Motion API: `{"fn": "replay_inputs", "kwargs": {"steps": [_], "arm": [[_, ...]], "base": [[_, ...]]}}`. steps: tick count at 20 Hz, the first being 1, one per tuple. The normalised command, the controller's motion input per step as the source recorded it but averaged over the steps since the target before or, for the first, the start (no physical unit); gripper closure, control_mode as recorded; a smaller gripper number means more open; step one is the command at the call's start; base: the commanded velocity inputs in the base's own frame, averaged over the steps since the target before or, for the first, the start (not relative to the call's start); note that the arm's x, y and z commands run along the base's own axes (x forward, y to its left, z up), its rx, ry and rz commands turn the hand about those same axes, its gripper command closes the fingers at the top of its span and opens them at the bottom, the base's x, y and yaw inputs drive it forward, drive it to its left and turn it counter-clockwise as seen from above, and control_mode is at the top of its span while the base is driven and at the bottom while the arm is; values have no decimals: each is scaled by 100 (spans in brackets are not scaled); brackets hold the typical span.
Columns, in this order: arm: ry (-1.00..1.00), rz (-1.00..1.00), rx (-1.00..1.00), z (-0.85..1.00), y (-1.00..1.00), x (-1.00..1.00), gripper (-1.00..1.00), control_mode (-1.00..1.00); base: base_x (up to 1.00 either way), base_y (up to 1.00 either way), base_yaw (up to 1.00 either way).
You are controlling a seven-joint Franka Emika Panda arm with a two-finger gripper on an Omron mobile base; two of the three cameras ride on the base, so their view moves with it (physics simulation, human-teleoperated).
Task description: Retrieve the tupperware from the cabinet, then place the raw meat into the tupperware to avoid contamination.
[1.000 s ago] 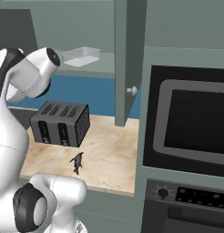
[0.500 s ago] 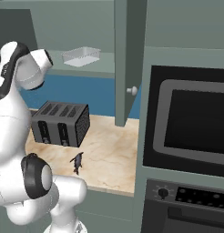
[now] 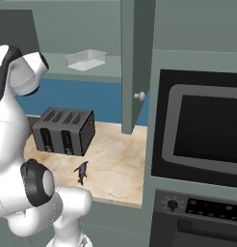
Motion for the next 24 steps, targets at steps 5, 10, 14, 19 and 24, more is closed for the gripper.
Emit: {"fn": "replay_inputs", "kwargs": {"steps": [5,10,14,19,24], "arm": [[-15,0,-6,0,-58,-8,-100,-100],[-12,3,-12,-7,-73,3,-100,-100],[-12,10,-19,-19,-69,-6,-100,-100],[-14,6,-30,-17,-54,-1,-100,-100],[-16,-9,-37,-10,-36,0,-100,-100]], "base": [[0,0,0],[0,0,0],[0,0,0],[0,0,0],[0,0,0]]}}
